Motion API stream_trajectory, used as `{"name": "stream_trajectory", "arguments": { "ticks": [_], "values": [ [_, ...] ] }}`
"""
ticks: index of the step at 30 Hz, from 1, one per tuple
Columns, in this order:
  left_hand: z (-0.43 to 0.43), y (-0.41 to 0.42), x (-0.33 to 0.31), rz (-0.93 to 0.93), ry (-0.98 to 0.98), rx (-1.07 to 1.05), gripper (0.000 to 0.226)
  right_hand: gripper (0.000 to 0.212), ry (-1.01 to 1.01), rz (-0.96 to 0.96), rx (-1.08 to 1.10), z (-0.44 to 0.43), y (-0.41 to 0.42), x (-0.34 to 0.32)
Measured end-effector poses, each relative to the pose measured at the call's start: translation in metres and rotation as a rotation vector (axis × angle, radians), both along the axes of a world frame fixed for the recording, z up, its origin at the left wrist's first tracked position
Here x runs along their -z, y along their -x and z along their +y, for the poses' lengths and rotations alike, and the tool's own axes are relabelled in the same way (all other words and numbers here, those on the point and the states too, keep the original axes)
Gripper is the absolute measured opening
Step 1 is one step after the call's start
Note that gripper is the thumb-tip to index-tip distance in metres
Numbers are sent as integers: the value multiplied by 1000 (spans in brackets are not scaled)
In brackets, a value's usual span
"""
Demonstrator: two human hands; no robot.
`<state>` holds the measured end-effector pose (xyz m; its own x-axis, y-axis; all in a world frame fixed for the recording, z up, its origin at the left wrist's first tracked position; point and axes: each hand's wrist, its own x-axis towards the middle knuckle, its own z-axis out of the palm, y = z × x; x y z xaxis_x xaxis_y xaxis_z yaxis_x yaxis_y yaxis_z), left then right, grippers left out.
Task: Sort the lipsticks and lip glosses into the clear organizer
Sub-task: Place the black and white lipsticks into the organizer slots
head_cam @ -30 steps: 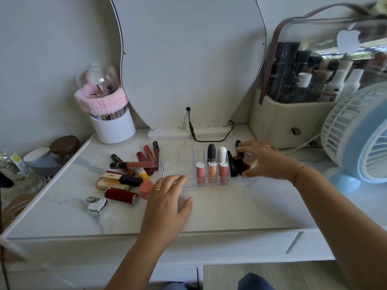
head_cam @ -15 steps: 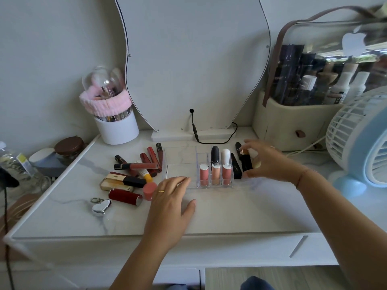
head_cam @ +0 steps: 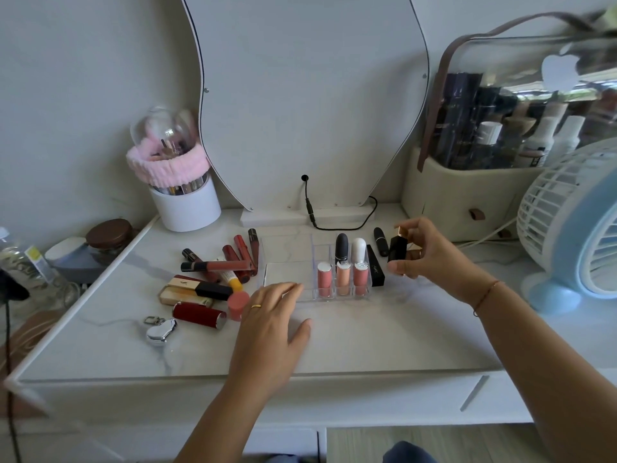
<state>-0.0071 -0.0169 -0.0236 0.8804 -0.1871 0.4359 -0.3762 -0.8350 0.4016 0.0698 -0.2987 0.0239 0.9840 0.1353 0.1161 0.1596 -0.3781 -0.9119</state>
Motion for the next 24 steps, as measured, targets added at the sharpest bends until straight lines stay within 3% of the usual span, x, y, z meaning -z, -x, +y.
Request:
{"name": "stream_trajectory", "arguments": {
  "ticks": [7, 12, 16, 24],
  "values": [
    [0, 0, 0, -2, -5, 4, 49, 53, -68, 16, 13, -2, 1, 2],
    [0, 0, -1, 2, -1, 3, 49, 28, 43, -39, 105, -2, 2, 2],
    [0, 0, 0, 9, 2, 3, 50, 20, 36, -73, 119, 1, 5, -4],
    [0, 0, 1, -4, 21, 13, 49, 12, 112, -317, 28, 40, 9, -55]
  ]
}}
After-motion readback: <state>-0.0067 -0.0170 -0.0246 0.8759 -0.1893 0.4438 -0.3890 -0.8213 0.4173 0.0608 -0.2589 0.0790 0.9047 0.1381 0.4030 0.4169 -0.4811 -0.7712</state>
